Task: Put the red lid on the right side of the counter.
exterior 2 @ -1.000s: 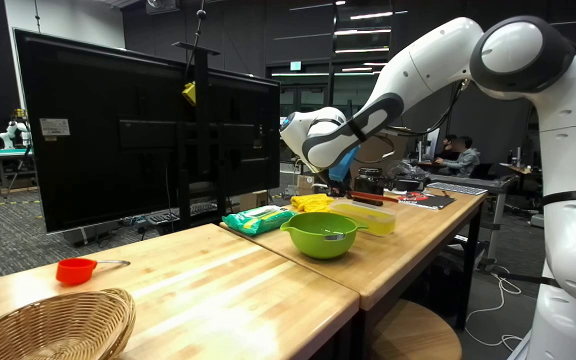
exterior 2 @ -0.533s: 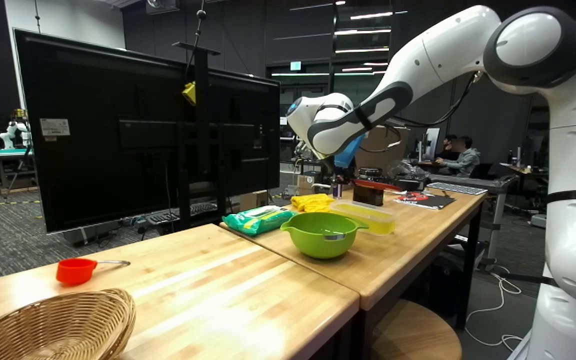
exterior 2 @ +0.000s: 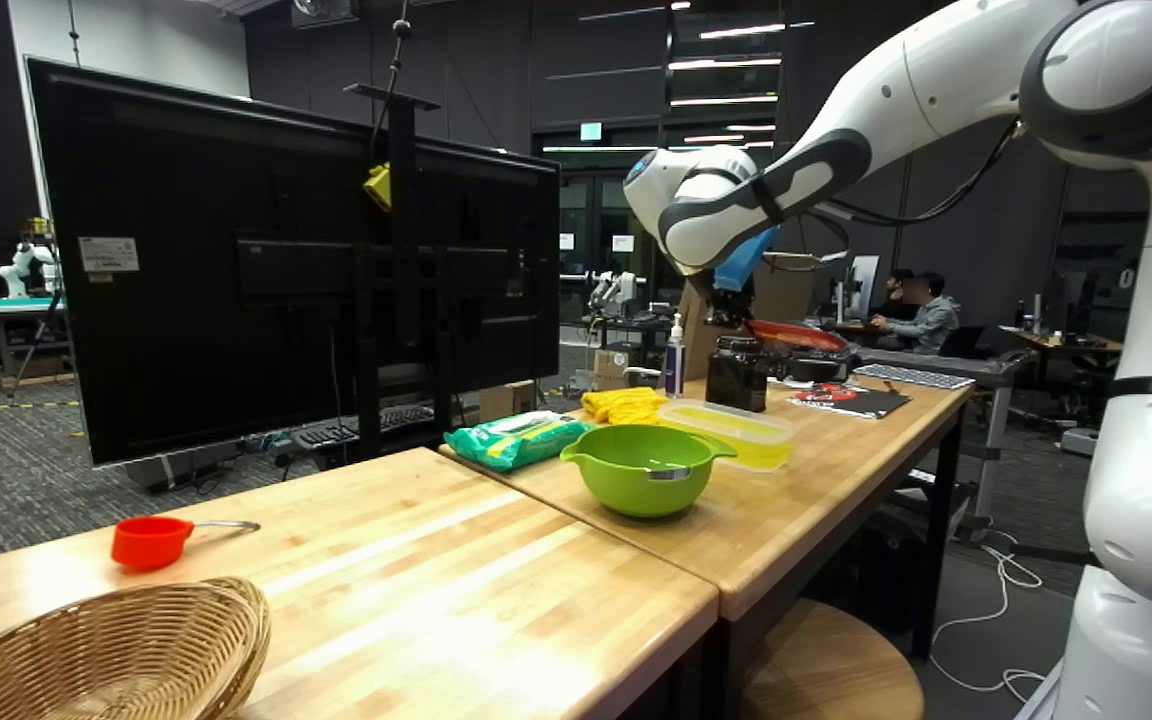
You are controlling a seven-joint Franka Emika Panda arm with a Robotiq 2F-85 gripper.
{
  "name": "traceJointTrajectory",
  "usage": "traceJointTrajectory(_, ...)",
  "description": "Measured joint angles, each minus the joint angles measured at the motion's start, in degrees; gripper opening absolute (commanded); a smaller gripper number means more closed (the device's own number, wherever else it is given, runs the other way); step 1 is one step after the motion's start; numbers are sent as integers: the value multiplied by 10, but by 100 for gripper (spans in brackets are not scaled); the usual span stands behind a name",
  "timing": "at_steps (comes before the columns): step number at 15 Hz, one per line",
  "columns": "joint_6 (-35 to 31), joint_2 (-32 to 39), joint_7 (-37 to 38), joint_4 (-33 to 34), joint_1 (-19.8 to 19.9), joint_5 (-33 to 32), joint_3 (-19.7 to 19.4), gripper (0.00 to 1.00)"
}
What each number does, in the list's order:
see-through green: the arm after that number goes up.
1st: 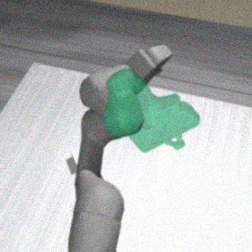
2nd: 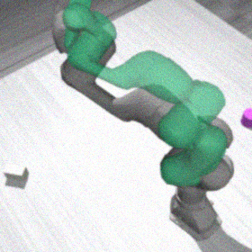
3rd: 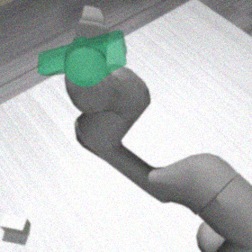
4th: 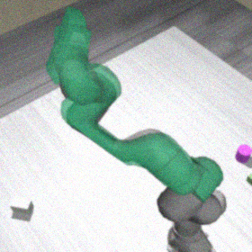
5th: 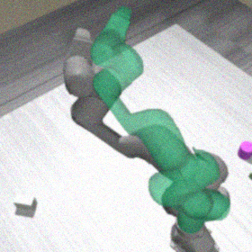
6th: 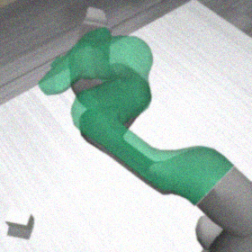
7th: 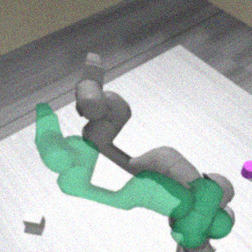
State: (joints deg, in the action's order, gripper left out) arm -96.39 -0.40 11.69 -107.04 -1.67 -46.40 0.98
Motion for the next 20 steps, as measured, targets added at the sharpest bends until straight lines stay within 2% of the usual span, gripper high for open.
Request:
traceJointTrajectory(9, -59, -9, -91, -3, 51, -1, -48, 4)
traceJointTrajectory(20, -166, 36, -132, -14, 84, -7, -82, 4)
